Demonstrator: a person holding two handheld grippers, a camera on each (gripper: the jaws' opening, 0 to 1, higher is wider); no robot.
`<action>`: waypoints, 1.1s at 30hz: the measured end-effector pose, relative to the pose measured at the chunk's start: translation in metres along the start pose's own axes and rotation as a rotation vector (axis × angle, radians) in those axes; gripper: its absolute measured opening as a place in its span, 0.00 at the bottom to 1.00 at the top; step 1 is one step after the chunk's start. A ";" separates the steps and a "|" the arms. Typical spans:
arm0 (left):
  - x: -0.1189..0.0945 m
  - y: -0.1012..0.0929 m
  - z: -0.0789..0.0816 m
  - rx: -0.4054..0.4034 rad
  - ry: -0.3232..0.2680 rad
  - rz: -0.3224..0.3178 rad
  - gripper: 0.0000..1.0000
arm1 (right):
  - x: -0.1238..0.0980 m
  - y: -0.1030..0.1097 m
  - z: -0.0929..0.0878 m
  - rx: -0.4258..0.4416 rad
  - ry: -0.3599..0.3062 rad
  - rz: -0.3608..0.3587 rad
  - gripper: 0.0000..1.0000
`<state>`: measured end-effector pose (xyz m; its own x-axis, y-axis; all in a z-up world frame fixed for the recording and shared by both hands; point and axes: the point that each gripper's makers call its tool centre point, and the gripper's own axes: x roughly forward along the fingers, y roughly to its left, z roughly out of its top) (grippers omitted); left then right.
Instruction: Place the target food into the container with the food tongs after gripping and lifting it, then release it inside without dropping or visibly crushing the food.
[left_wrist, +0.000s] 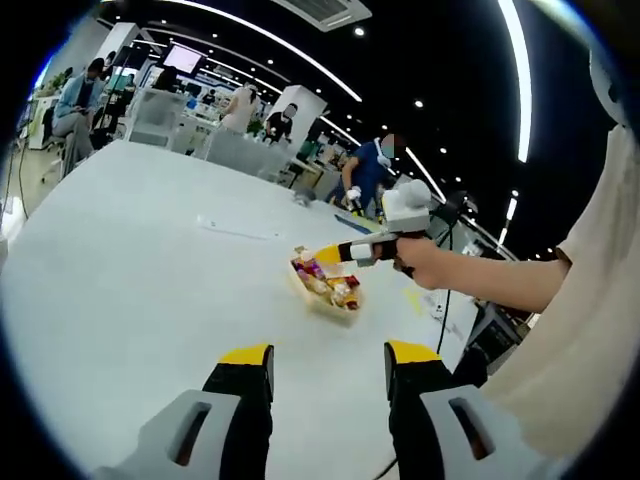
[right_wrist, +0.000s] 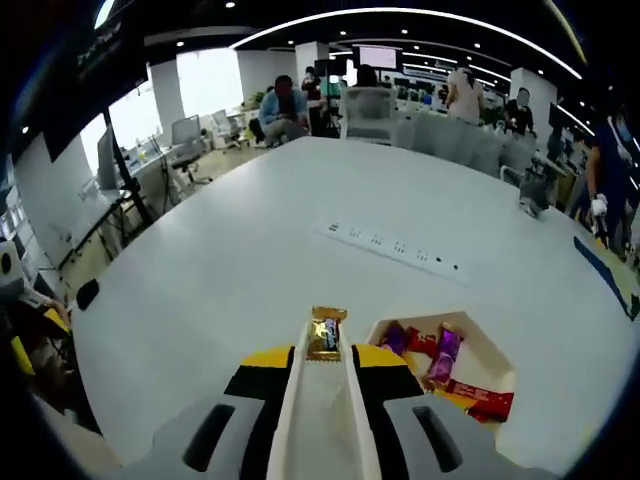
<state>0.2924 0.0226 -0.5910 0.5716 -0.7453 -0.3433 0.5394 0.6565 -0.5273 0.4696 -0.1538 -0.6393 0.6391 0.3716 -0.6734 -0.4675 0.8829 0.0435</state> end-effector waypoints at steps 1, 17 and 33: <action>0.000 0.000 0.000 0.001 0.001 0.000 0.44 | -0.001 -0.002 0.000 0.002 -0.002 -0.002 0.21; 0.010 -0.010 0.000 0.017 0.014 -0.024 0.44 | -0.020 -0.032 0.004 0.027 -0.035 -0.055 0.21; 0.016 -0.016 0.001 0.027 0.020 -0.037 0.44 | -0.034 -0.059 -0.004 0.057 -0.043 -0.101 0.21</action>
<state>0.2929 0.0003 -0.5873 0.5386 -0.7710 -0.3397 0.5764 0.6313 -0.5189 0.4725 -0.2194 -0.6215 0.7070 0.2910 -0.6446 -0.3646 0.9309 0.0203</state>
